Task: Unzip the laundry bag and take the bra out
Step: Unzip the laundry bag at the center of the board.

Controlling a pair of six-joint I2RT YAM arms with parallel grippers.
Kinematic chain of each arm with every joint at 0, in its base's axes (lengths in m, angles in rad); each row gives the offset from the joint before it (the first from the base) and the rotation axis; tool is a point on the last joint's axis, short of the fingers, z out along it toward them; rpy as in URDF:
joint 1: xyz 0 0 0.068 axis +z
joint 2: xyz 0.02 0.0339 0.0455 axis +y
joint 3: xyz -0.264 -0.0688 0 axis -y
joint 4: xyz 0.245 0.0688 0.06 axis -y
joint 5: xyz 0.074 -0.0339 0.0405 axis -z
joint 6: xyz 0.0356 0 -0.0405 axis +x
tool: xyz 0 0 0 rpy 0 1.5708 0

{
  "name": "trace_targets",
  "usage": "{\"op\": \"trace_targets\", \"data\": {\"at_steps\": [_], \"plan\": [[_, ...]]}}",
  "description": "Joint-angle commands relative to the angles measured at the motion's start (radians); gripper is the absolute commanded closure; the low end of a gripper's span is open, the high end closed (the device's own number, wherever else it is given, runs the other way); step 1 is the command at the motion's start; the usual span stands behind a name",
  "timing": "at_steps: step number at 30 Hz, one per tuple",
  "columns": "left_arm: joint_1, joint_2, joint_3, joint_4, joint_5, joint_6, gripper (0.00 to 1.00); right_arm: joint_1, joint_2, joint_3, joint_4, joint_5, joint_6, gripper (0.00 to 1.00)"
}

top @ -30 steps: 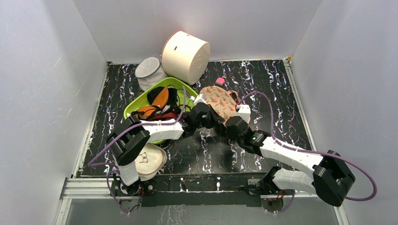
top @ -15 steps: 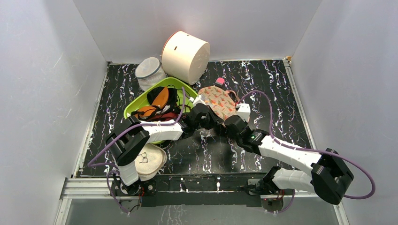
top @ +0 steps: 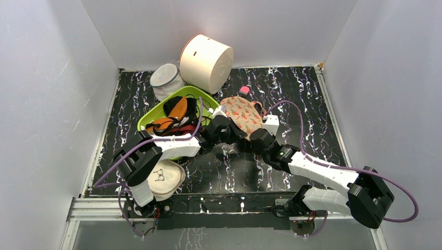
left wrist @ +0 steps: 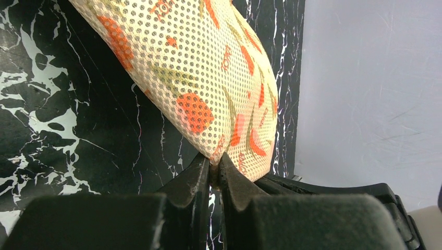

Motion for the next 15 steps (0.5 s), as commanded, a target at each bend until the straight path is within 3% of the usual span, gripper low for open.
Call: {"op": "trace_targets", "data": {"at_steps": [1, 15], "plan": [[0.031, -0.085, -0.010, -0.042, 0.009, 0.027, 1.00, -0.019, -0.050, -0.029, 0.038, 0.055, 0.017, 1.00], [0.115, -0.064, -0.054, -0.056, 0.169, 0.104, 1.00, -0.207, -0.140, -0.119, 0.073, -0.146, -0.012, 1.00]]}}
